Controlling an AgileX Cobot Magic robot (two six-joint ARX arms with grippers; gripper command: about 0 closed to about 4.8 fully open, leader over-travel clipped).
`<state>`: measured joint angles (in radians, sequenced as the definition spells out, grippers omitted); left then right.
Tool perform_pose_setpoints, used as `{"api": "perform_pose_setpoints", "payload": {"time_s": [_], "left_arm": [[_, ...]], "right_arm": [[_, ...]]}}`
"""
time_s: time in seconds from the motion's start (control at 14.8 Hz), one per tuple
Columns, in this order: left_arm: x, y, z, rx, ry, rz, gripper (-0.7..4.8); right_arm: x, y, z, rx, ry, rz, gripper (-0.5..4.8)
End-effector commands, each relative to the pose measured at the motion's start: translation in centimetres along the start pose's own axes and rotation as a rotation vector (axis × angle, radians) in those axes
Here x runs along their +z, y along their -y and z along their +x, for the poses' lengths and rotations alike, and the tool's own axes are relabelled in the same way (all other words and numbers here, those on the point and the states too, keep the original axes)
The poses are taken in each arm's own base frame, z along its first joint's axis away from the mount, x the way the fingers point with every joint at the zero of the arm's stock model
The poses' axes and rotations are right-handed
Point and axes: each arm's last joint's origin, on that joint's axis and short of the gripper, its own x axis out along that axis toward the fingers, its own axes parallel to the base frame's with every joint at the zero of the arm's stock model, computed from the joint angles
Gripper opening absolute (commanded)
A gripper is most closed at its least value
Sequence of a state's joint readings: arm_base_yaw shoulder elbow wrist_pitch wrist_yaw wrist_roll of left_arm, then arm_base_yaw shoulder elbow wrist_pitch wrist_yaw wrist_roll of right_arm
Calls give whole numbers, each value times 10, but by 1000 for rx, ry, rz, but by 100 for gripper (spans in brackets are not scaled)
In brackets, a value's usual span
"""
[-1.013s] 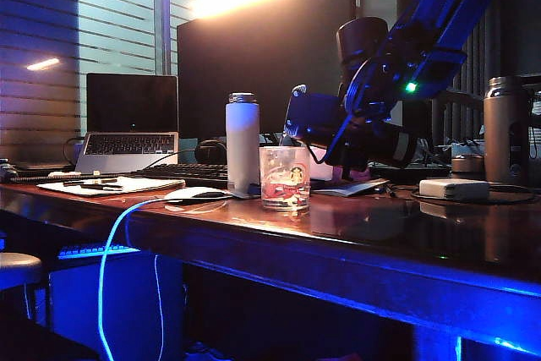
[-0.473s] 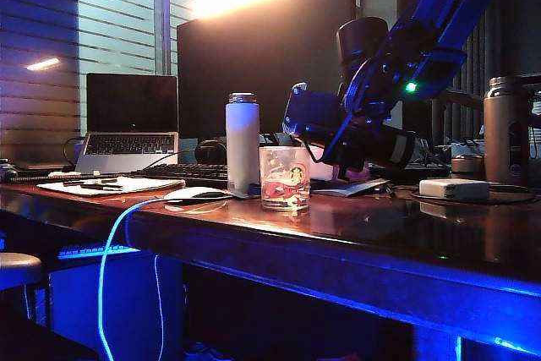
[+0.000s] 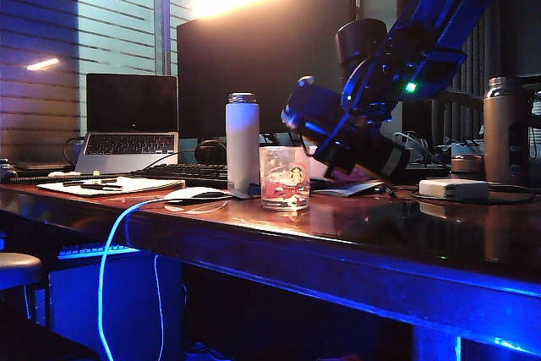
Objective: Pick up the black thermos, pour a little water from inside into the glass cup, then place the black thermos back on the table.
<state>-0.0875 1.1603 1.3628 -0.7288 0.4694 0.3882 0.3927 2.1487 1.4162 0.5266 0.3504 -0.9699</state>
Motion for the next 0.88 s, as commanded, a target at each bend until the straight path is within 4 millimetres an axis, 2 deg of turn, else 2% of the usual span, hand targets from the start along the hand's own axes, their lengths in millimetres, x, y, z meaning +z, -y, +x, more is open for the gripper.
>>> {"api": "perform_pose_setpoints", "payload": {"time_s": [0.07, 0.2, 0.34, 0.54, 0.74, 0.88], "left_arm": [[3, 1, -2, 2, 19, 7, -5], [3, 1, -2, 2, 19, 7, -5], [3, 1, -2, 2, 19, 7, -5], [3, 1, -2, 2, 19, 7, -5], [3, 1, -2, 2, 19, 7, -5], [3, 1, -2, 2, 19, 7, -5]], "right_arm": [[10, 17, -3, -80, 56, 337, 9], [11, 20, -5, -82, 63, 501, 8], [14, 27, -8, -84, 65, 590, 8], [22, 47, -20, -118, 78, 621, 8], [24, 71, -34, -104, 50, 724, 8], [26, 79, -39, -112, 60, 738, 8]]}}
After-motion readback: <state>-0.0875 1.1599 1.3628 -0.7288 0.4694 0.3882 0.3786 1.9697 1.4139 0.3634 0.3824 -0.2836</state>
